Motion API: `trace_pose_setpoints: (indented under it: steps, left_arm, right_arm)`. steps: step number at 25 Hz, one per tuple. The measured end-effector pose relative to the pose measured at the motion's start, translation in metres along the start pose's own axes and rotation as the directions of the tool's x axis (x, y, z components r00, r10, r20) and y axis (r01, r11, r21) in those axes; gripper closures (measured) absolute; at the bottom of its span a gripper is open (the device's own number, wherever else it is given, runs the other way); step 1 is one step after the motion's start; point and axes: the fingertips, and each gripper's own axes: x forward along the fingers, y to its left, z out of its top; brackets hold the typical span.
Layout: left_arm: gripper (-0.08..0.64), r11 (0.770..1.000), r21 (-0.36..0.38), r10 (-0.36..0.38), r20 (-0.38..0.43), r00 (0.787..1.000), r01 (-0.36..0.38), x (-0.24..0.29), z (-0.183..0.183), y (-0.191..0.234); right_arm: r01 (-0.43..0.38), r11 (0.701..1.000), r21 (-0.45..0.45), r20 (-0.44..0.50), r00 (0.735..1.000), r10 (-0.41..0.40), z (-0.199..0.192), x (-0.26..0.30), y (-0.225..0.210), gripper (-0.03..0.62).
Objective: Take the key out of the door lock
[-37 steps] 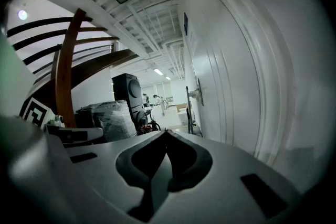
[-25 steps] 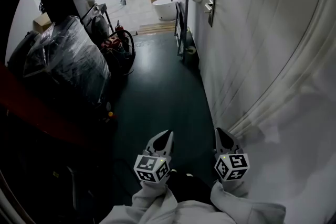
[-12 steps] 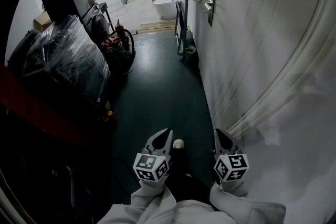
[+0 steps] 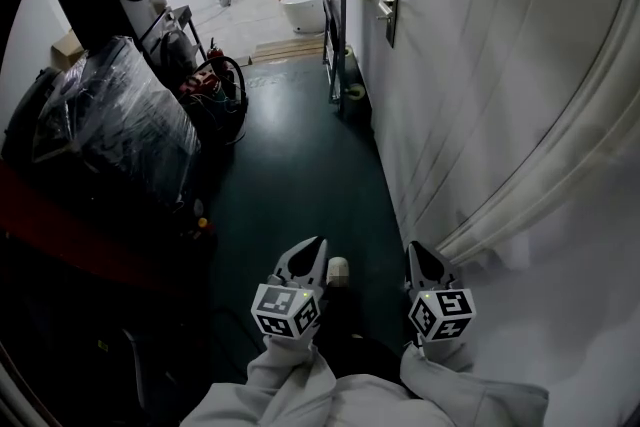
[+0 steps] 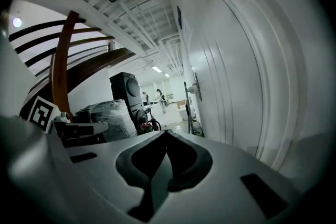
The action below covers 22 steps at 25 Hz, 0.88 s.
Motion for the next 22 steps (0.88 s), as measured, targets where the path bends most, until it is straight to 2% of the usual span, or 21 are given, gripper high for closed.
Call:
trace_pose_setpoints:
  steps: [5, 22]
  left_arm:
    - [0.54, 1.0, -0.006, -0.011, -0.004, 1.0, 0.011, 0.035, 0.009, 0.017]
    - [0.54, 0.998, -0.005, -0.063, -0.01, 0.998, 0.063, 0.174, 0.071, 0.092]
  right_arm:
    - [0.002, 1.0, 0.001, -0.004, 1.0, -0.002, 0.009, 0.033, -0.01, 0.541]
    - [0.043, 0.999, 0.017, -0.014, 0.999, -0.043, 0.07, 0.171, -0.052, 0.54]
